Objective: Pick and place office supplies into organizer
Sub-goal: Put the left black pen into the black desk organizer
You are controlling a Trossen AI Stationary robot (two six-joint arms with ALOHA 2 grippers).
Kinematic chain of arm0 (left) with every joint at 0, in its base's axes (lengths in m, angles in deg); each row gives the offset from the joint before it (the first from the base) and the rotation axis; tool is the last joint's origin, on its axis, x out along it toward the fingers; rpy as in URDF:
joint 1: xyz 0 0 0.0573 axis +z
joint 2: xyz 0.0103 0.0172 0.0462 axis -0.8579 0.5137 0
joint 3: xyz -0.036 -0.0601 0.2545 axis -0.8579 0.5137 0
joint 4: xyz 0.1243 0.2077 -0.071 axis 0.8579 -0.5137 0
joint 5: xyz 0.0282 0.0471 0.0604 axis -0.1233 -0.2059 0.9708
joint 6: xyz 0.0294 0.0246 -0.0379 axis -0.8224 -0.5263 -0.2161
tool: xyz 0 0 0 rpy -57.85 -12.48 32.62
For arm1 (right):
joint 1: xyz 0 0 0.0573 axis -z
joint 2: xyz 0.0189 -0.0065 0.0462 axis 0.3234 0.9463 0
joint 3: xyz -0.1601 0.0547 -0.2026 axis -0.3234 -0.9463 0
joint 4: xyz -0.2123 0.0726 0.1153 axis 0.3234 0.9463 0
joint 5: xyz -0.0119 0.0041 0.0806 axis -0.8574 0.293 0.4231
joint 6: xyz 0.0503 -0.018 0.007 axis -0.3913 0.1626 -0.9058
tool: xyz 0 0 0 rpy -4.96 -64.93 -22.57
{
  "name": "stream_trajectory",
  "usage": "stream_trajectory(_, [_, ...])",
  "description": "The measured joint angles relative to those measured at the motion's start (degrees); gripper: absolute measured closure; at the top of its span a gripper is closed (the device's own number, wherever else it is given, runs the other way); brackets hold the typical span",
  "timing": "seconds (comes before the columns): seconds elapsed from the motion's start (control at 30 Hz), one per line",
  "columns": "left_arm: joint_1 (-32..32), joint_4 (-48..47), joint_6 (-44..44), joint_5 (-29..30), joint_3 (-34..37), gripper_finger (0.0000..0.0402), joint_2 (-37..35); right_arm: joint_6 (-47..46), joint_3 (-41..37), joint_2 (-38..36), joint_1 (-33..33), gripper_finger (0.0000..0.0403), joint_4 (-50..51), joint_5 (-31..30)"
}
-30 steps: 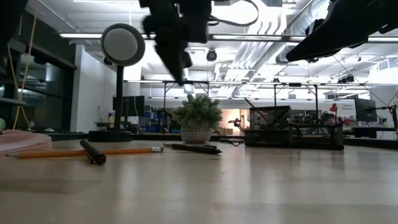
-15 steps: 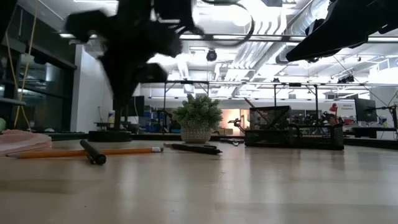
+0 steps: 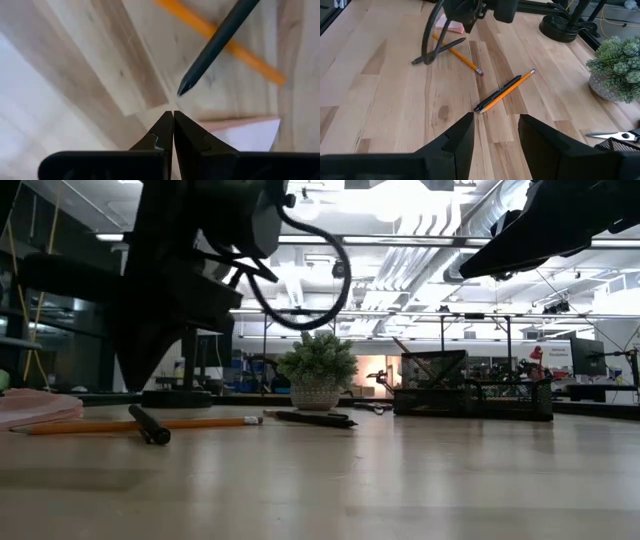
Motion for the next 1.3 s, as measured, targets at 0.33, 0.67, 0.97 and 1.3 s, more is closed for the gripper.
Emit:
stream_trajectory(0.33, [-4.7,4.9,1.3,2.2,1.5,0.0401,-9.2,0.0,0.0,0.0,0.0,0.0258,0.0,0.0])
stream_trajectory(0.67, [-5.2,23.5,1.3,4.2,15.5,0.0401,-29.5,0.0,0.0,0.0,0.1,0.0258,-0.4,-0.5])
stream_trajectory(0.97, [-5.3,22.7,-0.8,-0.5,15.9,0.0401,-28.8,-0.3,0.0,0.0,0.2,0.0258,-0.7,-2.2])
stream_trajectory(1.3, [-5.2,26.6,-8.9,-2.5,20.4,0.0401,-25.3,-1.5,0.0,0.0,0.2,0.0258,-2.7,-3.3])
